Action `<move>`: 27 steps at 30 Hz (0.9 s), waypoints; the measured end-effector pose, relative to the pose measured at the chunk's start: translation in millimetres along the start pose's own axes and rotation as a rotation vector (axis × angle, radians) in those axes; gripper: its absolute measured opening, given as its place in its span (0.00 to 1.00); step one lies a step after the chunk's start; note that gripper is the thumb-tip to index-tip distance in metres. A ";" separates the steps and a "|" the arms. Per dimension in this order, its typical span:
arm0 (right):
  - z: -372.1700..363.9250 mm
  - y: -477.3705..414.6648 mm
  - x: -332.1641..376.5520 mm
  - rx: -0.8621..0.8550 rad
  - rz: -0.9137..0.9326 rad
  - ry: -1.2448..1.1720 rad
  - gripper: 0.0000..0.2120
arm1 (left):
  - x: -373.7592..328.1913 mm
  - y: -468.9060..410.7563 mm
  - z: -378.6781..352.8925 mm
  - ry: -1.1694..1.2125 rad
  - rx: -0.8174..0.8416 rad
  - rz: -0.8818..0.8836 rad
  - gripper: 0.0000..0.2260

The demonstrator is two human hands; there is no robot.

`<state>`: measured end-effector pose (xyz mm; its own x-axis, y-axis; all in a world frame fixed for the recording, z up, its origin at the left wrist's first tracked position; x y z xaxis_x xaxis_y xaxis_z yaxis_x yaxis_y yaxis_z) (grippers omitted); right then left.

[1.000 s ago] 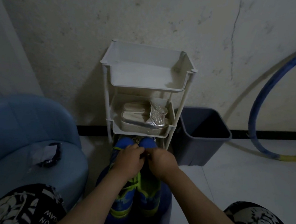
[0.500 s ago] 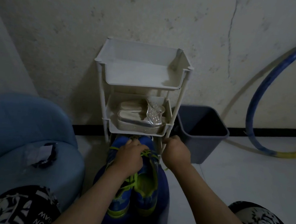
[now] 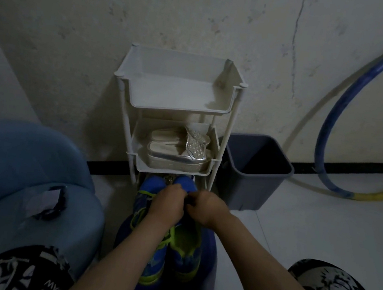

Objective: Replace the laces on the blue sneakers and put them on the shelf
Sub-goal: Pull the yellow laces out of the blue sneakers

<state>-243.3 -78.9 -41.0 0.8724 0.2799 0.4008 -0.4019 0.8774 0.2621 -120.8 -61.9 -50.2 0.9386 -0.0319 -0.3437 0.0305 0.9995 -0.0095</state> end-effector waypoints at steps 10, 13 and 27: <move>1.3 0.6 -0.9 -0.017 -0.034 0.021 0.18 | 20.3 3.4 5.5 0.427 -0.038 0.233 0.05; -1.0 -0.8 2.2 -0.028 -0.045 0.030 0.15 | 22.0 3.3 0.9 0.353 0.019 0.120 0.09; -4.1 -2.5 -3.7 0.002 -0.051 0.050 0.12 | 30.9 3.0 13.5 0.609 -0.127 0.433 0.10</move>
<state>-244.4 -80.5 -46.7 0.9047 0.2541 0.3420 -0.3570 0.8903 0.2827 -87.1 -59.8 -48.2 0.5008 0.3331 -0.7989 -0.3718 0.9163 0.1490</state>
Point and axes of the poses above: each hand's wrist, its own y-axis away from the middle knuckle, its own z-axis out of the back of the hand, x = y × z, the point moved 2 cm from there along -y, towards the middle knuckle, and after that the axes turned 1 degree about z, right-handed, at the moved point
